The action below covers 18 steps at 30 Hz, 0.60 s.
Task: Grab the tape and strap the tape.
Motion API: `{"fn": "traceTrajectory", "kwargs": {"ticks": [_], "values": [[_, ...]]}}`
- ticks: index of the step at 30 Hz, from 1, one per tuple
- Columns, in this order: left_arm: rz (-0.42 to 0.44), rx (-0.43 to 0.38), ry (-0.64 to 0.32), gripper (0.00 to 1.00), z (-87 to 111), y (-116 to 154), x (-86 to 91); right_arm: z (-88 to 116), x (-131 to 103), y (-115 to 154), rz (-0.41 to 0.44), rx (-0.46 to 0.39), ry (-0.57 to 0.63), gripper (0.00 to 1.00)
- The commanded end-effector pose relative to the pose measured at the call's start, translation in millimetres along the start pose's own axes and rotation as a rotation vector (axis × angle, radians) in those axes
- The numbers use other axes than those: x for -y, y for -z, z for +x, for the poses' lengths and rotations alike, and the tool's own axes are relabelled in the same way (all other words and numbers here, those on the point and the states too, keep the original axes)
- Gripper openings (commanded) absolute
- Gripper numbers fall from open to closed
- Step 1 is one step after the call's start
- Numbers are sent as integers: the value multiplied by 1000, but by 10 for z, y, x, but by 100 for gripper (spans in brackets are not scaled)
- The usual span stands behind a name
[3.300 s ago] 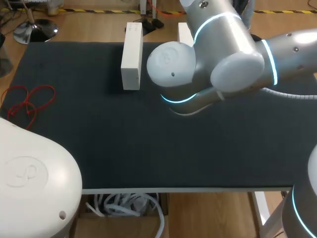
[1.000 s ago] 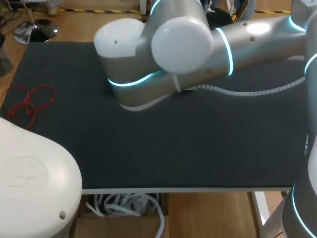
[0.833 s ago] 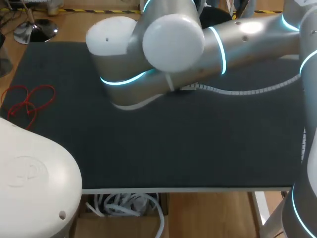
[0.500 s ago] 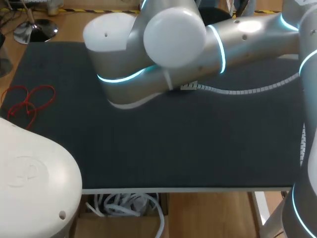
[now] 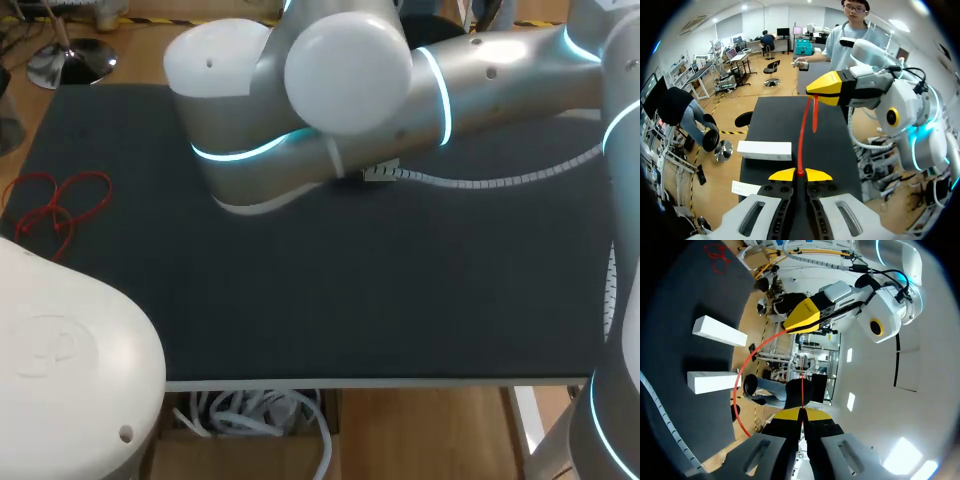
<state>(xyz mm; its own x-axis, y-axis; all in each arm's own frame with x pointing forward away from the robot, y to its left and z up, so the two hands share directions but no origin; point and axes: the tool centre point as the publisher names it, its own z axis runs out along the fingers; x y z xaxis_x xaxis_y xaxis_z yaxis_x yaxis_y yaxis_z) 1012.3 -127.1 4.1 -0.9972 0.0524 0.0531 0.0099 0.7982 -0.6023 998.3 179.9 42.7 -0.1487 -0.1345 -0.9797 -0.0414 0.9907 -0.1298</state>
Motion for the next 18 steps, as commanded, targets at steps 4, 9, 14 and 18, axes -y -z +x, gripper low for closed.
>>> {"fn": "traceTrajectory", "kwargs": {"ticks": [4, 9, 14, 18], "values": [[-5, -1, 1, 0, 0, 8, 6, -93, -35, -36, 16, 10, 81, 0], [-5, -1, 1, 0, 0, 8, 6, -129, -28, -56, 15, 3, 155, 0], [-5, -1, 1, 0, 0, 8, 6, -175, -15, -38, 21, 3, 221, 0], [-5, -1, 1, 0, 0, 8, 6, -183, -11, -34, 20, -1, 242, 0]]}}
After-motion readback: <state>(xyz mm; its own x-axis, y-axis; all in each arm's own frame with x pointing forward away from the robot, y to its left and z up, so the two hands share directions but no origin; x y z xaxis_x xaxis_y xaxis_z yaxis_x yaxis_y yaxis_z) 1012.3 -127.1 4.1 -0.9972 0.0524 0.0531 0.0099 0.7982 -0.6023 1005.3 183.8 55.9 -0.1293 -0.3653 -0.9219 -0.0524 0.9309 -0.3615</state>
